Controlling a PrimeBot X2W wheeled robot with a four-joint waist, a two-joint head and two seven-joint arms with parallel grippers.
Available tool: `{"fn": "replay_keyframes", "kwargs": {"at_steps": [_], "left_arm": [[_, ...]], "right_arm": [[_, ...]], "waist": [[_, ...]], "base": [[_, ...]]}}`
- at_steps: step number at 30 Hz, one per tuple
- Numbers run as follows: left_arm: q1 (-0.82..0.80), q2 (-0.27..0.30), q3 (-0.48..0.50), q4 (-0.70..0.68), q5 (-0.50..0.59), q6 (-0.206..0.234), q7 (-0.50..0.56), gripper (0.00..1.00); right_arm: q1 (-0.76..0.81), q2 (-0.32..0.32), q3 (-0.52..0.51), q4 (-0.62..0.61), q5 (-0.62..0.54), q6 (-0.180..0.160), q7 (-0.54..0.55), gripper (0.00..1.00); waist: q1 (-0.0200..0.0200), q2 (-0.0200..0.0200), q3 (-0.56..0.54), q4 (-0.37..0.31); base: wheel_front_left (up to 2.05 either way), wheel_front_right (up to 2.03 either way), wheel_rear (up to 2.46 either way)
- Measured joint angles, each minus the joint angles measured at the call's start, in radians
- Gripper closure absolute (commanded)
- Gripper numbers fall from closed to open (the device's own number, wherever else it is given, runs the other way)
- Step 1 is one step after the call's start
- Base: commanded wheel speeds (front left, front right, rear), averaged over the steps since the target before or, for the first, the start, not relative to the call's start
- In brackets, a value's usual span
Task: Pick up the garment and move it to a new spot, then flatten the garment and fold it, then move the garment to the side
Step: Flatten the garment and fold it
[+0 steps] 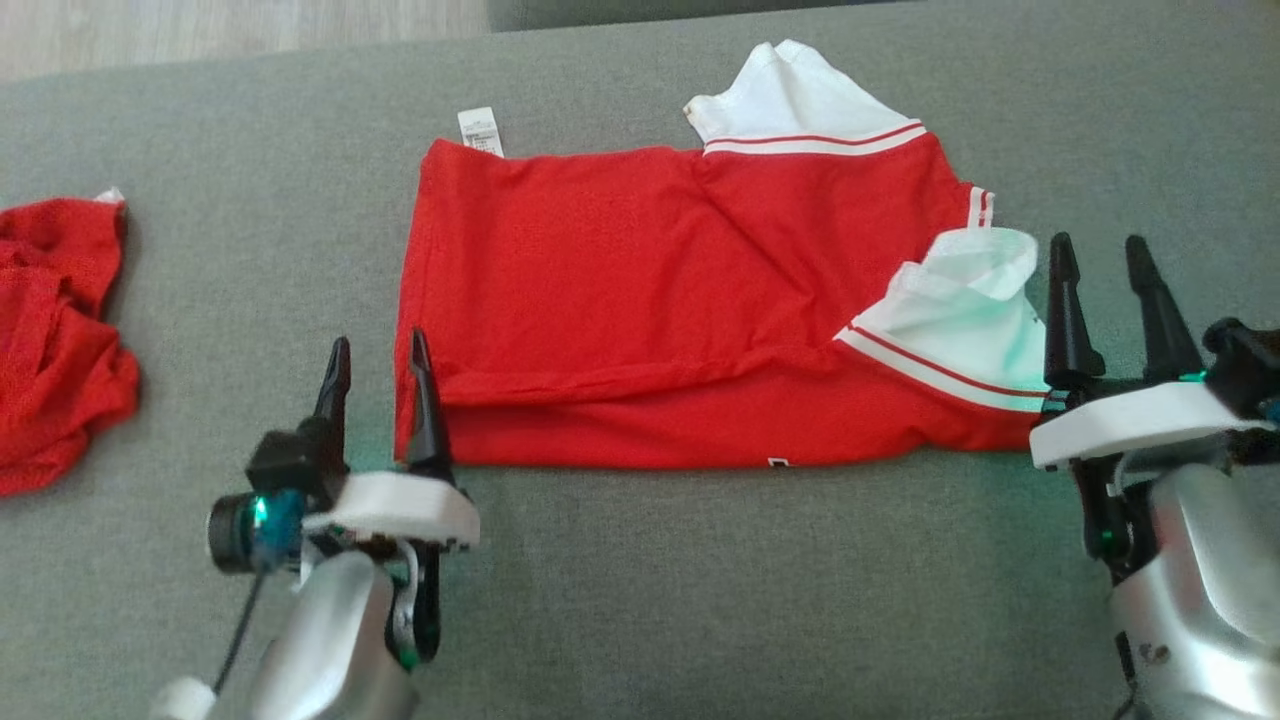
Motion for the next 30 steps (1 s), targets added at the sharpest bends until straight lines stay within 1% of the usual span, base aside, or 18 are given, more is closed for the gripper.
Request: {"fn": "replay_keyframes", "kwargs": {"at_steps": [2, 5, 7, 10, 13, 21, 23, 25, 30], "left_arm": [[0.040, 0.009, 0.005, -0.047, 0.087, 0.008, 0.000, 0.00], [0.138, 0.011, 0.008, -0.097, 0.171, 0.015, 0.000, 0.00], [0.206, 0.013, 0.009, -0.115, 0.208, 0.015, 0.000, 0.00], [0.281, 0.014, 0.018, -0.133, 0.233, 0.014, 0.000, 0.00], [0.327, 0.013, 0.027, -0.148, 0.247, 0.006, 0.000, 0.00], [0.420, 0.012, 0.072, -0.177, 0.253, -0.001, 0.000, 0.00], [0.429, 0.012, 0.077, -0.181, 0.250, -0.004, 0.000, 0.00], [0.431, 0.012, 0.078, -0.187, 0.246, -0.018, 0.000, 0.00], [0.405, 0.012, 0.067, -0.169, 0.187, -0.044, 0.000, 0.00]], "right_arm": [[0.018, 0.000, -0.008, -0.055, -0.090, 0.000, 0.000, 0.00], [0.074, 0.020, -0.023, -0.104, -0.176, 0.000, -0.003, 0.00], [0.135, 0.044, -0.035, -0.109, -0.202, 0.000, -0.003, 0.00], [0.226, 0.074, -0.049, -0.107, -0.220, 0.000, -0.003, 0.00], [0.279, 0.092, -0.062, -0.103, -0.229, 0.000, -0.003, 0.00], [0.346, 0.111, -0.092, -0.101, -0.244, 0.000, -0.003, 0.00], [0.352, 0.113, -0.094, -0.098, -0.244, 0.000, -0.003, 0.00], [0.351, 0.114, -0.094, -0.098, -0.244, 0.000, -0.003, 0.00], [0.341, 0.117, -0.093, -0.102, -0.244, 0.000, -0.003, 0.00]], "waist": [[0.0001, 0.0000, -0.012, 0.000], [0.0000, 0.0000, -0.035, 0.002], [-0.0001, 0.0000, -0.054, 0.005], [-0.0002, 0.0000, -0.085, 0.010], [-0.0002, 0.0000, -0.116, 0.015], [-0.0002, 0.0000, -0.177, 0.015], [-0.0003, 0.0000, -0.179, 0.012], [-0.0002, 0.0000, -0.174, 0.010], [0.0000, 0.0000, -0.138, 0.008]], "base": [[0.00, 0.00, 0.00], [0.00, 0.00, 0.00], [0.00, 0.00, 0.00], [0.00, 0.00, 0.00], [0.00, 0.00, 0.00], [0.00, 0.00, 0.00], [0.00, 0.00, 0.00], [0.00, 0.00, 0.00], [0.00, 0.00, 0.00]]}}
